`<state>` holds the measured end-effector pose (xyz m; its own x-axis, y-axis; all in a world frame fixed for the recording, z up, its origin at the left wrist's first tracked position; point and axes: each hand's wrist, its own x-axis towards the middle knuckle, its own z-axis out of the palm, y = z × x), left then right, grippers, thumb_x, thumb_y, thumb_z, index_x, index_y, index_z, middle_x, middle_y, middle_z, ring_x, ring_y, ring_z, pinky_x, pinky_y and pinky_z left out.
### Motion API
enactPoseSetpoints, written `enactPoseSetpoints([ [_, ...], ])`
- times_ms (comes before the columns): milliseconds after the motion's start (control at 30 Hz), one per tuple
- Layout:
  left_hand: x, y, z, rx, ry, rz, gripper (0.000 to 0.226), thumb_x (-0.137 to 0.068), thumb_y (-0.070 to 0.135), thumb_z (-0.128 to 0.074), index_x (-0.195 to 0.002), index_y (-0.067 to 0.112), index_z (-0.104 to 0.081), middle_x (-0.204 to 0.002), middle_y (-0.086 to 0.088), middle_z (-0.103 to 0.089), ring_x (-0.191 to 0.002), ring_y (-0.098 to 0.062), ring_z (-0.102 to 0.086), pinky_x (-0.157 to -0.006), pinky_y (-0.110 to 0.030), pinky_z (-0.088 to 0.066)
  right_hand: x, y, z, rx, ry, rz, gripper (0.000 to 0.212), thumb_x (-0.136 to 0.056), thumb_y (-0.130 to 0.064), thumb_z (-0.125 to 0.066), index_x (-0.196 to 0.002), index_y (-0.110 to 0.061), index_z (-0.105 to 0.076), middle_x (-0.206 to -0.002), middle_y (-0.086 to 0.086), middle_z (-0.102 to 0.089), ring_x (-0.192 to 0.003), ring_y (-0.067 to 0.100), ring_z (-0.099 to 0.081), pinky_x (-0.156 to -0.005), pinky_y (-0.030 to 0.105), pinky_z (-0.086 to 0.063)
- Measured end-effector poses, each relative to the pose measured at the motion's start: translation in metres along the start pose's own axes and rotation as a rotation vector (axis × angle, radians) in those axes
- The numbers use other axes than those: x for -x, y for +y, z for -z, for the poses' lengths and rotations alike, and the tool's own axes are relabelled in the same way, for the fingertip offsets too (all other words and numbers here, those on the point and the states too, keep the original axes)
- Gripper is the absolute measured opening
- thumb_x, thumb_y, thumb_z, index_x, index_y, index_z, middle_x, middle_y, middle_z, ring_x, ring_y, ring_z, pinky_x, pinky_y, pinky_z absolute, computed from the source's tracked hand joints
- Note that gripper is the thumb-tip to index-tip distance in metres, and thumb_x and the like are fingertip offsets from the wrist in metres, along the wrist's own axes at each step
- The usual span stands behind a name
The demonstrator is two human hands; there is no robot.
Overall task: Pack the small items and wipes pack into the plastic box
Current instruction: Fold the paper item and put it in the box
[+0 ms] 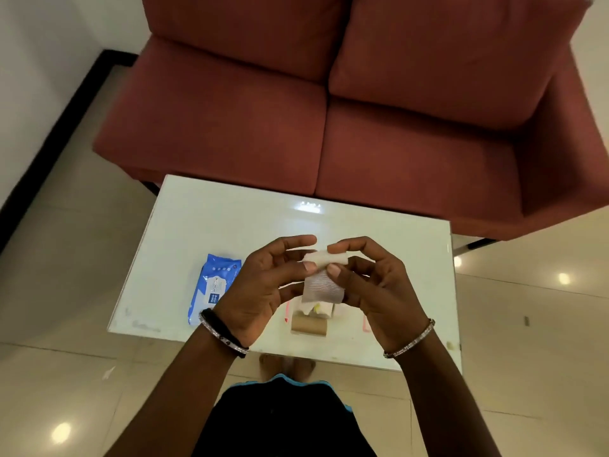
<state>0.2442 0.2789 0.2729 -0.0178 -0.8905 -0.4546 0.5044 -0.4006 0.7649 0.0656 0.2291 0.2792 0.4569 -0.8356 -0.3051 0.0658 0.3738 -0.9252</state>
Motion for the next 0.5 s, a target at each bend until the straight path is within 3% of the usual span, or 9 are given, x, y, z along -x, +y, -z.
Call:
enactPoseSetpoints([
  [167,0.016,0.028,-0.019,-0.166,-0.007,-0.001,0.040,-0.076,0.021,-0.073,-0.112,0.005,-0.068,-0.108,-0.018,-0.073,-0.098,-0.030,-0.071,-0.079,-0.035,-0.059,0.022,-0.029,-0.006,0.027,-0.015,0.047,0.027,-0.084,0.004,-0.069,-0.111,-0.001,-0.068,-0.098,0.040,-0.063,-0.088,0.035,-0.072,-0.072,0.048,-0.060],
  [267,0.021,0.038,-0.027,-0.208,-0.001,-0.055,0.034,-0.079,0.014,-0.073,-0.111,0.003,-0.069,-0.112,-0.020,-0.071,-0.100,-0.034,-0.070,-0.084,-0.044,-0.058,0.032,-0.041,-0.007,0.027,-0.012,0.053,0.034,-0.084,0.003,-0.070,-0.116,-0.009,-0.069,-0.087,0.026,-0.069,-0.086,0.032,-0.073,-0.072,0.046,-0.060],
  [367,0.024,0.046,-0.038,-0.218,0.023,-0.114,0.035,-0.075,0.015,-0.075,-0.109,0.006,-0.071,-0.109,-0.017,-0.071,-0.095,-0.031,-0.072,-0.080,-0.041,-0.060,0.037,-0.050,-0.006,0.018,-0.002,0.030,0.044,-0.084,0.001,-0.070,-0.123,-0.020,-0.066,-0.080,0.007,-0.070,-0.084,0.029,-0.072,-0.074,0.049,-0.060],
  [500,0.030,0.049,-0.052,-0.261,0.040,-0.206,0.041,-0.066,0.019,-0.081,-0.106,0.012,-0.072,-0.101,-0.014,-0.072,-0.083,-0.025,-0.073,-0.073,-0.035,-0.060,0.043,-0.065,-0.001,-0.032,-0.012,0.028,0.044,-0.080,-0.010,-0.074,-0.122,-0.018,-0.066,-0.087,0.006,-0.072,-0.090,0.028,-0.071,-0.080,0.043,-0.060],
])
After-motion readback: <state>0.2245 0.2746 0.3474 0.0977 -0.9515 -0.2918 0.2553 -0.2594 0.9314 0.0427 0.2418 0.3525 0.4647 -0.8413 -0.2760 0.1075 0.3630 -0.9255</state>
